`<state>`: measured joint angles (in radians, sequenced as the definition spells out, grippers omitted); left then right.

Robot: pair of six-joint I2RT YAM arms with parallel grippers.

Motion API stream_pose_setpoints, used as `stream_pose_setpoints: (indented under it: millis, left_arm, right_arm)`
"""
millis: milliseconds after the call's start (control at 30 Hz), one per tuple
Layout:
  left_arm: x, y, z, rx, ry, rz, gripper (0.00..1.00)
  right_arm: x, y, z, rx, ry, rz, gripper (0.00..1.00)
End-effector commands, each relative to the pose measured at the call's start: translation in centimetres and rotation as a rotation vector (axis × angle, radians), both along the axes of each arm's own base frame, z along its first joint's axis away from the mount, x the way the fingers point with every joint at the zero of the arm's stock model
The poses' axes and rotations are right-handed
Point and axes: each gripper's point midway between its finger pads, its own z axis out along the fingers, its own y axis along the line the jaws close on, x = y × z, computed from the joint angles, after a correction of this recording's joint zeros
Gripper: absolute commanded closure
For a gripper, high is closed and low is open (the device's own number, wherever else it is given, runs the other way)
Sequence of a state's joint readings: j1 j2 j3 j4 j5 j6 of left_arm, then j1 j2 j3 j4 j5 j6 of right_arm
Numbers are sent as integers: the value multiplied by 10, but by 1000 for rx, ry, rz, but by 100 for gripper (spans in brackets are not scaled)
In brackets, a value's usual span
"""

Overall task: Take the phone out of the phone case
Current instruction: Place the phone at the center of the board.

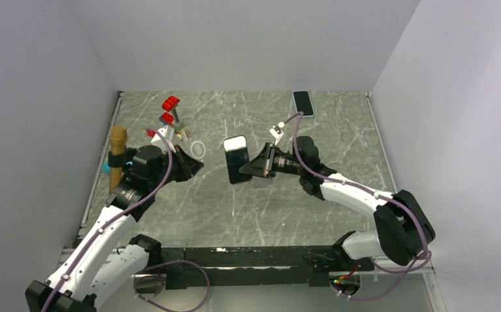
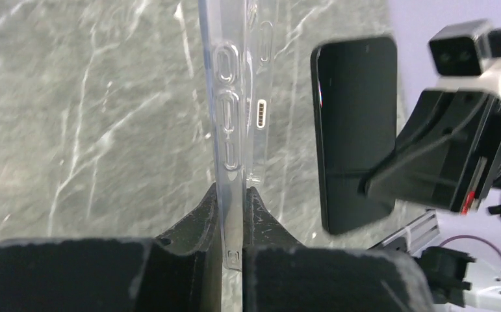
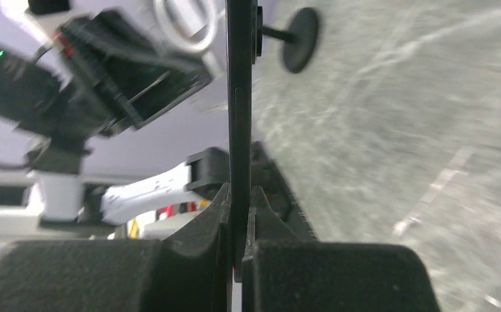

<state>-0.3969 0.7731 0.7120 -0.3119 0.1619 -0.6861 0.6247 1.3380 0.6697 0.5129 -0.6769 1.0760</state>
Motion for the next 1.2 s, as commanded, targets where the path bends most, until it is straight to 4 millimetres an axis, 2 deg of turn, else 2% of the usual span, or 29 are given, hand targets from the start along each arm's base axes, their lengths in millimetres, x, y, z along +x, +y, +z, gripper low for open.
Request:
stream_pose_setpoints:
  millis: [0, 100, 200, 267, 300, 333, 467, 500, 533, 667, 900, 1067, 1167]
  left_arm:
    - [-16, 15, -16, 112, 38, -5, 100]
    - [-29, 18, -20, 127, 42, -35, 100]
    - [-43, 16, -26, 125, 52, -83, 100]
    - [-54, 14, -32, 121, 84, -118, 100]
    - [-58, 14, -34, 123, 93, -128, 100]
    - [-63, 14, -36, 123, 101, -143, 100]
    - [-76, 13, -39, 98, 109, -168, 100]
    - [-78, 13, -40, 93, 110, -170, 100]
    - [-80, 12, -42, 88, 113, -172, 100]
    - [-86, 12, -44, 83, 131, -186, 100]
    - [-90, 11, -48, 73, 155, -195, 100]
    - [-91, 10, -50, 81, 168, -204, 100]
    - [-89, 7, -54, 74, 178, -212, 100]
  right_arm:
    - [55, -33, -38, -198, 10, -197, 100]
    - [100, -40, -56, -237, 28, -245, 100]
    - [153, -35, -76, -275, 58, -266, 100]
    - [188, -23, -87, -282, 69, -264, 100]
    - [207, -16, -102, -299, 94, -261, 100]
    - [224, -7, -106, -300, 99, -255, 100]
    - [285, 23, -115, -261, 111, -267, 100]
    - [303, 32, -107, -240, 92, -268, 100]
    - [312, 40, -112, -234, 102, -265, 100]
    - [337, 63, -122, -225, 89, -255, 100]
    - [345, 79, -149, -217, 99, -229, 97]
    - [349, 74, -155, -270, 81, -248, 75]
    - [355, 58, -155, -357, 66, -300, 57]
